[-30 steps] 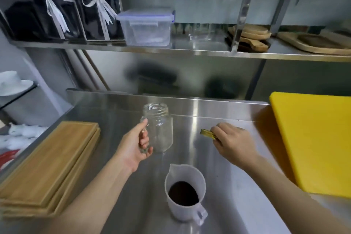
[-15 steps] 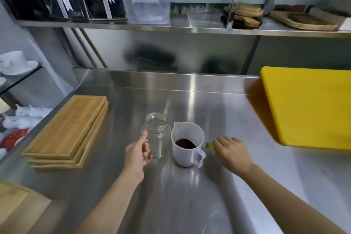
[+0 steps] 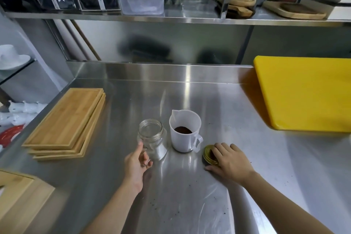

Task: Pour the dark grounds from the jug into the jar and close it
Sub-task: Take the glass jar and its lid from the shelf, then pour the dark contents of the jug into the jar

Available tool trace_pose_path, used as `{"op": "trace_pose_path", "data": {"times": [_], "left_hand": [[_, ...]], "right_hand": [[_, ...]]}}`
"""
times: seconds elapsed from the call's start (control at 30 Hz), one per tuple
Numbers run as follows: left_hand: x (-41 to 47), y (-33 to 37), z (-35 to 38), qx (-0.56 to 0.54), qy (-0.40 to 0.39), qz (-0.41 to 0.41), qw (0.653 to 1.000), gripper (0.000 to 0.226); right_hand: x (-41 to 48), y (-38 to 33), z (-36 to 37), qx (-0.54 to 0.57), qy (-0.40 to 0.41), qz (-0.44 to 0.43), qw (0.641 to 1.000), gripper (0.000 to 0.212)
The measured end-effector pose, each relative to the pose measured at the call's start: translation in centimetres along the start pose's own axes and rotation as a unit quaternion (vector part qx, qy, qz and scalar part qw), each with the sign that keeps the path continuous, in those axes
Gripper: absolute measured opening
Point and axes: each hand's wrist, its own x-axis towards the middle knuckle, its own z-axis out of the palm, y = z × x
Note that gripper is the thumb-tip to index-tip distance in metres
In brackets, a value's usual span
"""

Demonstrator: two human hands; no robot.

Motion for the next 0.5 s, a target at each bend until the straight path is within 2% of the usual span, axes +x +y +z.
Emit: {"op": "trace_pose_path", "data": {"times": [0.17,0.33,0.43,0.5], "left_hand": [[-0.1,-0.5,-0.6,0.081,-0.018,0.034,0.996,0.058],[0.1,-0.4,-0.5,0.113,-0.023,0.046,0.992,0.059],[0.2,-0.6,-0.7,0.143,-0.025,0.065,0.987,0.062],[0.2,-0.7,-0.9,0.166,-0.025,0.085,0.982,0.062]], "right_hand": [[-1.0,-0.4,0.0,0.005,-0.060,0.024,0.998,0.053],[-0.5,-0.1,-0.5,0.041,-0.083,0.046,0.995,0.056],[0.7,0.1,-1.3,0.086,-0.082,0.095,0.988,0.045],[1.9,-0.1,-2.2,0.154,-0.083,0.170,0.970,0.036]]}}
